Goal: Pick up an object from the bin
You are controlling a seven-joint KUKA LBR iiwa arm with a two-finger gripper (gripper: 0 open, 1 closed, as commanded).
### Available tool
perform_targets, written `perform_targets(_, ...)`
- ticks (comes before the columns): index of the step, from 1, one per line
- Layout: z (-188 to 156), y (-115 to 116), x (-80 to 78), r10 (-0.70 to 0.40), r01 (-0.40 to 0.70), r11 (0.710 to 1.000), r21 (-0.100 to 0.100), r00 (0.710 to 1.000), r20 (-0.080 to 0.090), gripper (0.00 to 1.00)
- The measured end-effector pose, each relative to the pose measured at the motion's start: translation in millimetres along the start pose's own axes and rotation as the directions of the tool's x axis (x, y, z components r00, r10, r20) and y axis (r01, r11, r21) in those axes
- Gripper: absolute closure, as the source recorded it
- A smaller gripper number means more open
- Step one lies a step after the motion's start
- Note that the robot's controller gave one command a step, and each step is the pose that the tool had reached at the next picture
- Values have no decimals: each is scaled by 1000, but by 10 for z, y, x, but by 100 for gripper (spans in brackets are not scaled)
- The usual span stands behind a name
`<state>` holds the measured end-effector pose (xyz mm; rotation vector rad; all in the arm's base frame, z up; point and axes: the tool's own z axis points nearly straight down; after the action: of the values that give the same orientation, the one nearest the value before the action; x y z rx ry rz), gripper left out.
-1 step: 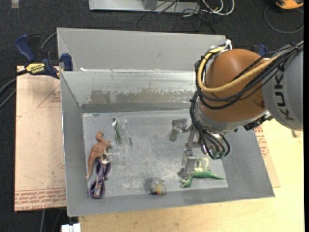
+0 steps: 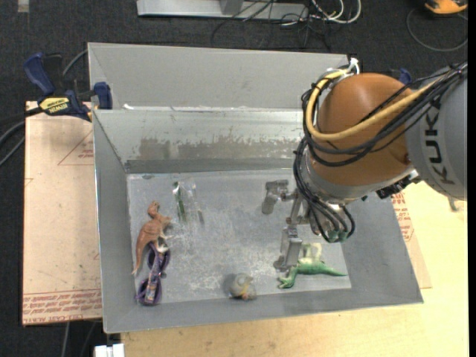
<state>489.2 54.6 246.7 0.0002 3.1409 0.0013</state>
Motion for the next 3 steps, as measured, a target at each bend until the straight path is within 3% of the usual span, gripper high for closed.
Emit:
perform_targets(1, 532, -415, -73, -161, 161, 987, -1, 987, 2, 0)
perform_targets(2, 1039, -436, 109, -301, 301, 954, -3, 954, -3, 0)
perform_targets(3, 1348, -834, -74, -369, 369, 929, -1, 929, 2, 0)
